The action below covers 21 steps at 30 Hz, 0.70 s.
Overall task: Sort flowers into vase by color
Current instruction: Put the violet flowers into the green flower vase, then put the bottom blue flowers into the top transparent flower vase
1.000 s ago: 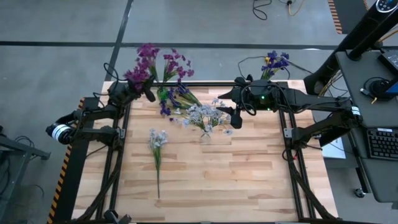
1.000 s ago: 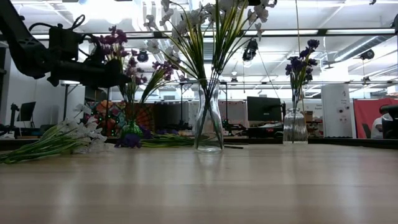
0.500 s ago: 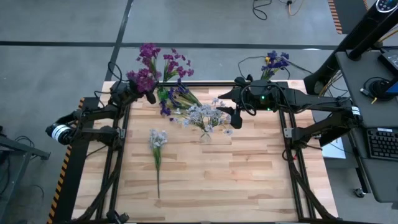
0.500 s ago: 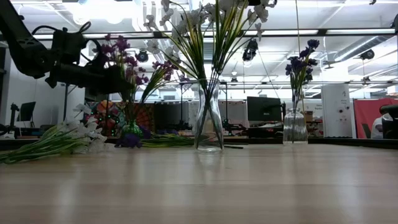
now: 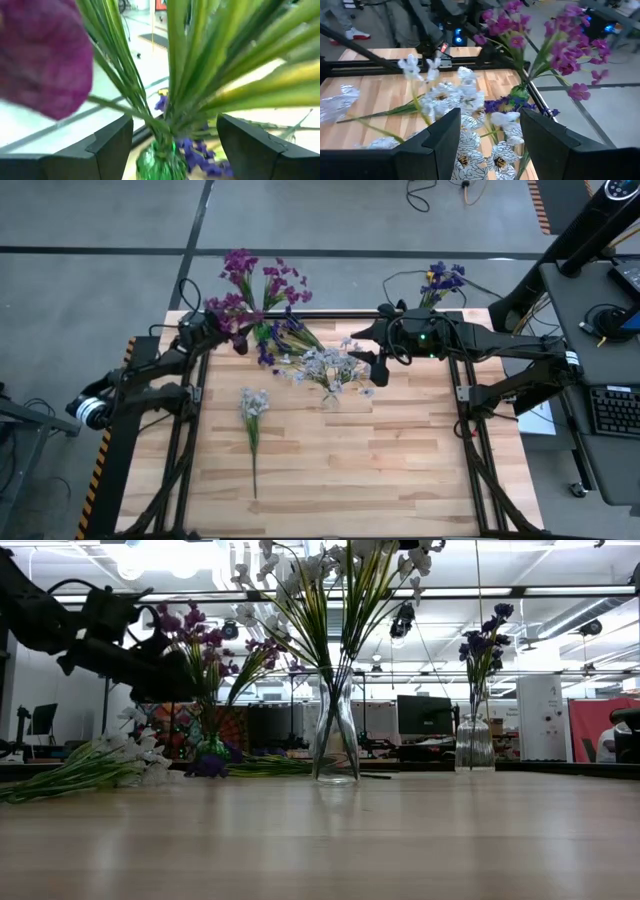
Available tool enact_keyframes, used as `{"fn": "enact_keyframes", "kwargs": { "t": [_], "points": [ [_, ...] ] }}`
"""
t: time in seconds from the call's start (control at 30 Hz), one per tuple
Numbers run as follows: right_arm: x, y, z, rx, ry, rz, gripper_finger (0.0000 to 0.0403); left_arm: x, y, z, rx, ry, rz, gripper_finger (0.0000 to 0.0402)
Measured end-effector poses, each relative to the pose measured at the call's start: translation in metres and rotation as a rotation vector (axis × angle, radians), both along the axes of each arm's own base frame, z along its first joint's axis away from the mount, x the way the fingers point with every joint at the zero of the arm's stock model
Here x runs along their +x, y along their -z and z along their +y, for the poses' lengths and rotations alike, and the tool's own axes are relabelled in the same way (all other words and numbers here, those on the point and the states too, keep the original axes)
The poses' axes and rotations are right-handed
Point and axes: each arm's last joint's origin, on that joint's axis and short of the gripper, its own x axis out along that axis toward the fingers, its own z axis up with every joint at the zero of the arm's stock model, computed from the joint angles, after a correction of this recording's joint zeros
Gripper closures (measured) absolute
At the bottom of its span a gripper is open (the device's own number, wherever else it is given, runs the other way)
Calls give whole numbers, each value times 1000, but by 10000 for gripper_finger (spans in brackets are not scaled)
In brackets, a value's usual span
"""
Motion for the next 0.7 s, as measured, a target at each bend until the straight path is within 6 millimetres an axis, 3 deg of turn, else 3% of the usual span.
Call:
{"fn": "enact_keyframes", "kwargs": {
  "t": [0.17, 0.7],
  "points": [
    [-1, 0, -3, -18, 99, 0, 204, -5, -1, -10, -61, 2, 33, 132],
    [2, 0, -6, -25, 109, -14, 204, -26, -10, -46, -215, -81, 12, 132]
  ]
}}
